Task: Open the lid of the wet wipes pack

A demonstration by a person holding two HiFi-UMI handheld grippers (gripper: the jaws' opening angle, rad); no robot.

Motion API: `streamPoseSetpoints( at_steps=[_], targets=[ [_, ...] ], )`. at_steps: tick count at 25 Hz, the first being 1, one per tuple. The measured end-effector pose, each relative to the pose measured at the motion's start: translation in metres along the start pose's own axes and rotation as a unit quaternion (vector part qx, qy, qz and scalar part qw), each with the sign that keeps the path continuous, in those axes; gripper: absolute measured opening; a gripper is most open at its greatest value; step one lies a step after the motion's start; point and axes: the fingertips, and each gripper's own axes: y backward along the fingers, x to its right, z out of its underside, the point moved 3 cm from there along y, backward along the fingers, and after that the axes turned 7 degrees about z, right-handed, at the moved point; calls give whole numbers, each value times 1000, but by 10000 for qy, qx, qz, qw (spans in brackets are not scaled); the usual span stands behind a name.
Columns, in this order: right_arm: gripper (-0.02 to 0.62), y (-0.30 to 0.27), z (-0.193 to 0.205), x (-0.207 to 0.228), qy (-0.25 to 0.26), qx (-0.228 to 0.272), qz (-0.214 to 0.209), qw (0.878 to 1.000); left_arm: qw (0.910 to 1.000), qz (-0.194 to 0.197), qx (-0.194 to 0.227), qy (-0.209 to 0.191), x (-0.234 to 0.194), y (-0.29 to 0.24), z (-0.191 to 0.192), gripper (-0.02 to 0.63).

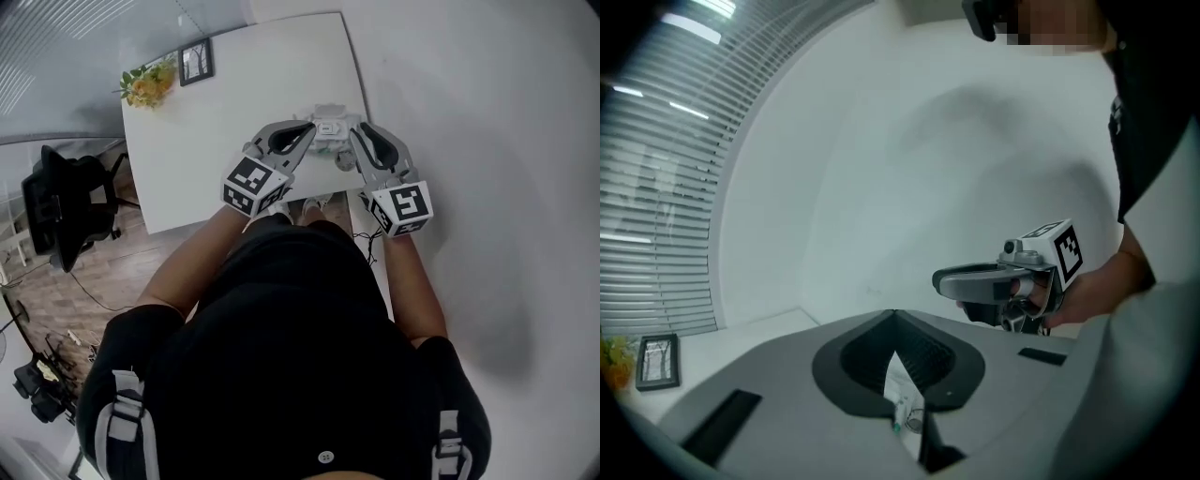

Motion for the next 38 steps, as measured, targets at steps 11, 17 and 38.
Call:
streamPoseSetpoints(
  at_steps=[11, 17, 38],
  targets=[
    [11, 26, -53, -7, 279, 604, -128, 9977, 9964, 242, 647, -488, 23, 15, -69, 0],
    [11, 32, -79, -8, 364, 845, -132, 9957, 9932, 251, 866, -735, 30, 20, -92, 2],
    [11, 19, -92, -13, 509, 909, -256, 9942, 9915, 230, 982, -825, 25, 18, -106, 0]
  ],
)
